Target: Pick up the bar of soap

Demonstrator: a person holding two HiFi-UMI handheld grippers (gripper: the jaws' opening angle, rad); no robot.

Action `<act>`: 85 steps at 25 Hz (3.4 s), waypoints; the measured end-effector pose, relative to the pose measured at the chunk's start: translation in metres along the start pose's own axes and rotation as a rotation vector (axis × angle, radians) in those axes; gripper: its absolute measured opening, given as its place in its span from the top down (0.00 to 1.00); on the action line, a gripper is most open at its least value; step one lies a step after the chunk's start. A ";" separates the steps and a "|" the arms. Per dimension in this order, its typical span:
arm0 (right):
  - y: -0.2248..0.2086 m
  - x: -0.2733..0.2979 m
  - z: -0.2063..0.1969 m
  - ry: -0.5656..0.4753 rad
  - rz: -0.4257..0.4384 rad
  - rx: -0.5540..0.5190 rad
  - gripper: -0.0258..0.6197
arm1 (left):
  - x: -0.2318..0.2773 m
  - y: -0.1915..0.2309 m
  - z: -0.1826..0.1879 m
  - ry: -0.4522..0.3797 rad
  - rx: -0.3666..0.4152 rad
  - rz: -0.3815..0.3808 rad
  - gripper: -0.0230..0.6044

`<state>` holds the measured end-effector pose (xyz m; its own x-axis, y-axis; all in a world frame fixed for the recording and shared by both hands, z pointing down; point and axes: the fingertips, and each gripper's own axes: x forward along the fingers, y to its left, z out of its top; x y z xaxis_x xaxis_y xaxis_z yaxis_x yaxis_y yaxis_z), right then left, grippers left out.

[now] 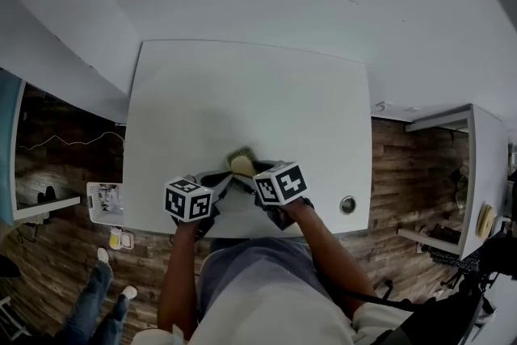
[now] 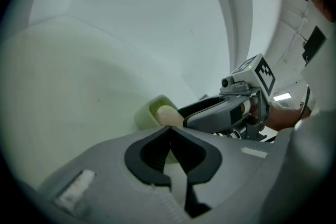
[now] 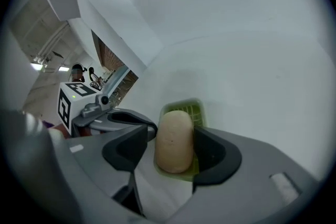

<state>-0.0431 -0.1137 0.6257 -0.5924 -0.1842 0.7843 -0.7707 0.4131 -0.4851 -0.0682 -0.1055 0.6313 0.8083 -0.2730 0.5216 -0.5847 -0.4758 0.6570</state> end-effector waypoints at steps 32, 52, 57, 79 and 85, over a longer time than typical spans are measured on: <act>0.012 0.003 -0.030 0.167 0.050 -0.269 0.54 | -0.006 -0.044 0.041 -0.386 -0.325 -0.502 0.97; 0.006 0.002 -0.034 0.144 0.030 -0.370 0.53 | -0.025 -0.020 0.027 -0.401 -0.149 -0.239 0.97; 0.002 0.001 -0.032 0.121 0.066 -0.302 0.53 | -0.027 -0.013 0.024 -0.363 -0.078 -0.113 0.97; 0.010 -0.023 -0.006 -0.094 0.359 0.126 0.54 | -0.006 -0.026 0.015 -0.273 -0.024 -0.036 0.97; 0.025 -0.062 0.034 -0.312 0.554 0.276 0.54 | -0.017 -0.045 0.041 -0.334 0.044 -0.037 0.97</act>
<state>-0.0338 -0.1220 0.5522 -0.9238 -0.2768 0.2646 -0.3421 0.2861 -0.8950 -0.0530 -0.1132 0.5704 0.8108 -0.5107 0.2859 -0.5572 -0.5240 0.6441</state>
